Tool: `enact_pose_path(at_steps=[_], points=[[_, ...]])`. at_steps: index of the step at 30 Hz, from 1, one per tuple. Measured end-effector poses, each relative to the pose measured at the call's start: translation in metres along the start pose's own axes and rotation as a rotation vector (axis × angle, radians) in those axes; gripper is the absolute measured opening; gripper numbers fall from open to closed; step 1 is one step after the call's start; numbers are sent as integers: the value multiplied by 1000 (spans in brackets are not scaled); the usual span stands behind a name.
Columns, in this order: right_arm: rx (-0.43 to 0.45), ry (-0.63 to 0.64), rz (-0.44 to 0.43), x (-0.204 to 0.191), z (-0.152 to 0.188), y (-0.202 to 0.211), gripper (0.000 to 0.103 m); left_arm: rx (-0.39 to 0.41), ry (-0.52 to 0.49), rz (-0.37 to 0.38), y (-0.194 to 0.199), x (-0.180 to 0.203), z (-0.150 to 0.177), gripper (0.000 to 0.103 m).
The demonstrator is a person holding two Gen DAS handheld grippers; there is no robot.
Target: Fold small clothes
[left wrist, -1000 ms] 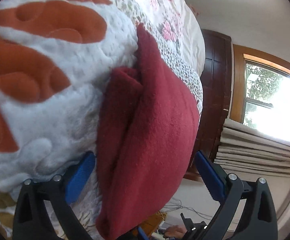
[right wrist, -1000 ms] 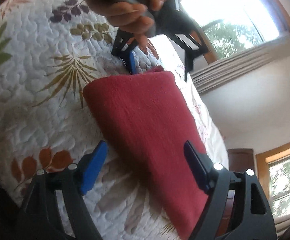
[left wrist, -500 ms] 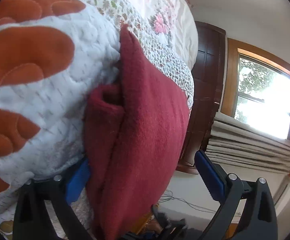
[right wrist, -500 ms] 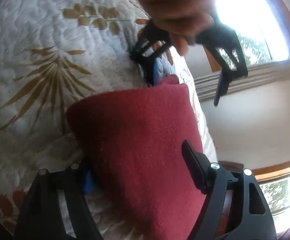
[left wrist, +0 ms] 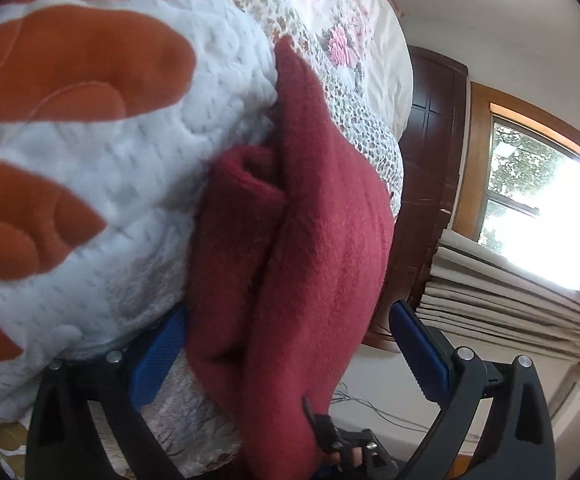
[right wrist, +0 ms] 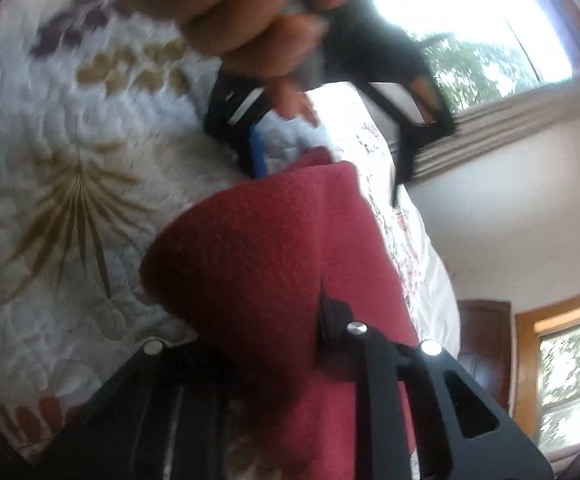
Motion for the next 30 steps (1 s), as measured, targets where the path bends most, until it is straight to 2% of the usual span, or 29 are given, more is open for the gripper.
enact_pose_path(at_steps=[3, 9, 11, 12, 13, 17, 18, 19, 21, 24, 30], points=[[-2, -38, -7, 11, 2, 4, 17, 9, 11, 33, 0, 4, -2, 99], [11, -58, -21, 10, -2, 6, 17, -5, 31, 11, -4, 4, -3, 98], [12, -59, -25, 6, -4, 10, 17, 2, 32, 8, -5, 5, -5, 83], [11, -63, -25, 5, 0, 17, 17, -1, 39, 1, -6, 5, -4, 67], [13, -67, -26, 1, 0, 17, 17, -5, 48, -17, -7, 2, -5, 62], [17, -79, -28, 5, 1, 21, 17, -13, 51, -29, -10, 2, -6, 59], [18, -83, -28, 7, 4, 24, 17, -5, 47, -27, -11, 4, -8, 55], [17, -85, -30, 9, 4, 23, 17, 4, 40, -27, -11, 6, -9, 41], [15, -92, -32, 12, 5, 24, 16, 30, 23, -19, -8, 15, -12, 26], [13, -128, -34, 24, 5, 28, 16, 34, -13, -28, -5, 28, -11, 21], [4, -207, -44, 46, 2, 34, 16, 37, -73, -59, -3, 58, -7, 19]])
Point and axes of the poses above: each gripper's, at about its wrist camera, not at the fingertips, and y roughly against the way its jaws point, x to its right, z to its underside, the point moved 9 cm from there along -y, roughly the way its jaws point, and after that the axes turned 14 degrees about z, right-handed, at the moved point
